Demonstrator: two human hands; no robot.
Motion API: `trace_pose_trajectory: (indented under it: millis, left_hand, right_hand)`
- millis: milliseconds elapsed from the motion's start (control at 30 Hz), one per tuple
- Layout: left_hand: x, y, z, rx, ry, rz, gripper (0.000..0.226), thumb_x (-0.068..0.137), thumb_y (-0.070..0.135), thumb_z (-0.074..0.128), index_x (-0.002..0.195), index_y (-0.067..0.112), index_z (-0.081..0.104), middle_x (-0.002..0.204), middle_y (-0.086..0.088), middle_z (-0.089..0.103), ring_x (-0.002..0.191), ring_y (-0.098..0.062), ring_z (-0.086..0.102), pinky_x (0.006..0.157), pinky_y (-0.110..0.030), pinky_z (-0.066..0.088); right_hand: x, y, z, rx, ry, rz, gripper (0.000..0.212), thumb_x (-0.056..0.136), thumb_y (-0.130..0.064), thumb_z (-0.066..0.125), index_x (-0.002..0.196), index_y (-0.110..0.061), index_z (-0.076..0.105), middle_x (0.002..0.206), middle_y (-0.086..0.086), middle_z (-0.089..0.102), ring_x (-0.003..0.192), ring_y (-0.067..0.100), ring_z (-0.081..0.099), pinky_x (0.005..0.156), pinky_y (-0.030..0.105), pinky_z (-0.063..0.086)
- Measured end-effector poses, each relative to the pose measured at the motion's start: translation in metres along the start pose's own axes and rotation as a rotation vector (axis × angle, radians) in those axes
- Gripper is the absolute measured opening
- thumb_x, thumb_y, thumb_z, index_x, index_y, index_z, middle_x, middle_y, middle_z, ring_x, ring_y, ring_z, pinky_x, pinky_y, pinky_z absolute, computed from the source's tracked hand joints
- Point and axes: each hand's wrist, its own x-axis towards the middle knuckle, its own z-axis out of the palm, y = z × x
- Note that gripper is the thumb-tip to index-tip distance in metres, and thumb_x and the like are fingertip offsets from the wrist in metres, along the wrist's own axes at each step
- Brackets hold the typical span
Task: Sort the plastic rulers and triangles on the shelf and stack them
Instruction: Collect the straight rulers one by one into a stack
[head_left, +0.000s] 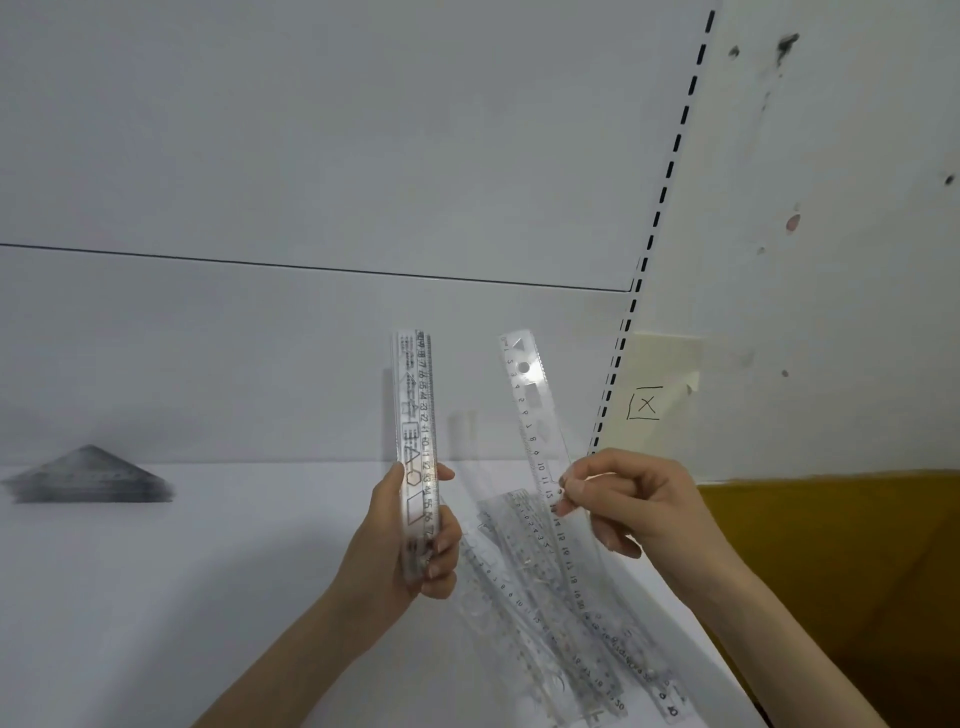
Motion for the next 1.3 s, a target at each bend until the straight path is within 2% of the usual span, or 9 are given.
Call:
trace_pose_trajectory:
  millis: [200, 333, 500, 700, 800, 933, 1033, 1167, 1300]
  left_hand:
    - [-0.001, 0.002, 0.002, 0.005, 0.001, 0.009, 0.033, 0.096, 0.039, 0.028, 0.097, 0.016, 0.052, 0.053, -0.009, 0.034, 0.04, -0.015, 0.026, 0.049, -0.021, 0.019]
    - [-0.002, 0.002, 0.003, 0.014, 0.005, 0.018, 0.032, 0.097, 0.038, 0.026, 0.1, 0.015, 0.049, 0.052, -0.009, 0.035, 0.038, -0.015, 0.027, 0.048, -0.02, 0.02]
    - [-0.005, 0.003, 0.005, 0.017, -0.003, 0.028, 0.031, 0.092, 0.041, 0.033, 0.099, 0.016, 0.05, 0.053, -0.009, 0.035, 0.039, -0.015, 0.026, 0.049, -0.021, 0.02]
    - [-0.003, 0.002, 0.004, 0.013, -0.011, -0.001, 0.039, 0.092, 0.046, 0.032, 0.097, 0.012, 0.05, 0.052, -0.008, 0.036, 0.038, -0.016, 0.029, 0.046, -0.019, 0.025]
    - [-0.002, 0.0, 0.003, 0.066, 0.007, -0.023, 0.049, 0.088, 0.052, 0.035, 0.092, 0.008, 0.056, 0.057, -0.011, 0.048, 0.041, -0.02, 0.042, 0.046, -0.021, 0.032]
    - [-0.002, 0.001, 0.006, 0.086, 0.034, 0.001, 0.053, 0.072, 0.057, 0.045, 0.092, 0.015, 0.07, 0.079, -0.015, 0.055, 0.064, -0.025, 0.054, 0.059, -0.03, 0.04]
    - [-0.004, 0.001, 0.006, 0.091, 0.03, 0.024, 0.055, 0.087, 0.054, 0.031, 0.083, 0.012, 0.067, 0.076, -0.012, 0.055, 0.063, -0.021, 0.052, 0.059, -0.03, 0.039]
    - [-0.006, 0.002, 0.007, 0.145, 0.008, 0.014, 0.057, 0.079, 0.061, 0.031, 0.061, 0.016, 0.061, 0.061, -0.006, 0.048, 0.054, -0.019, 0.039, 0.054, -0.027, 0.024]
    - [-0.006, 0.005, 0.007, 0.156, -0.024, 0.062, 0.057, 0.089, 0.051, 0.032, 0.07, 0.004, 0.056, 0.06, -0.014, 0.048, 0.053, -0.025, 0.046, 0.044, -0.023, 0.032]
  right_hand:
    - [0.007, 0.001, 0.023, -0.131, -0.018, -0.096, 0.012, 0.093, -0.006, 0.056, 0.081, -0.004, 0.057, 0.072, 0.009, 0.073, 0.041, 0.021, 0.044, 0.042, 0.021, 0.038]
    - [0.015, 0.009, 0.042, 0.017, -0.026, -0.144, 0.023, 0.093, -0.009, 0.042, 0.07, -0.007, 0.043, 0.066, 0.009, 0.072, 0.05, 0.05, 0.052, 0.035, 0.016, 0.03]
    - [0.022, 0.013, 0.055, 0.331, -0.01, -0.095, 0.025, 0.081, -0.013, 0.05, 0.057, -0.015, 0.043, 0.071, 0.02, 0.069, 0.028, 0.011, 0.023, 0.034, 0.014, 0.022]
    - [0.027, 0.013, 0.061, 0.066, -0.068, -0.109, 0.037, 0.084, -0.029, 0.07, 0.078, 0.003, 0.052, 0.056, -0.002, 0.055, 0.042, 0.012, 0.035, 0.043, 0.021, 0.029]
    - [0.028, 0.018, 0.067, -0.089, -0.082, -0.152, 0.016, 0.088, -0.013, 0.066, 0.093, -0.006, 0.053, 0.063, -0.002, 0.057, 0.046, 0.011, 0.044, 0.047, 0.018, 0.037]
    - [0.029, 0.02, 0.078, -0.185, -0.019, -0.149, 0.024, 0.089, -0.012, 0.065, 0.108, -0.017, 0.052, 0.068, 0.002, 0.065, 0.048, 0.008, 0.054, 0.052, 0.015, 0.043]
    - [0.031, 0.017, 0.084, -0.225, 0.007, -0.18, 0.009, 0.092, -0.015, 0.062, 0.1, -0.015, 0.059, 0.068, 0.004, 0.067, 0.047, 0.006, 0.055, 0.052, 0.015, 0.042]
    - [0.034, 0.011, 0.089, -0.21, 0.033, -0.194, 0.005, 0.093, -0.012, 0.059, 0.089, -0.009, 0.06, 0.059, 0.003, 0.064, 0.041, 0.009, 0.053, 0.047, 0.017, 0.042]
    - [0.032, 0.008, 0.094, -0.16, 0.039, -0.181, 0.008, 0.093, -0.013, 0.059, 0.085, -0.01, 0.058, 0.055, 0.015, 0.062, 0.035, 0.021, 0.051, 0.039, 0.022, 0.042]
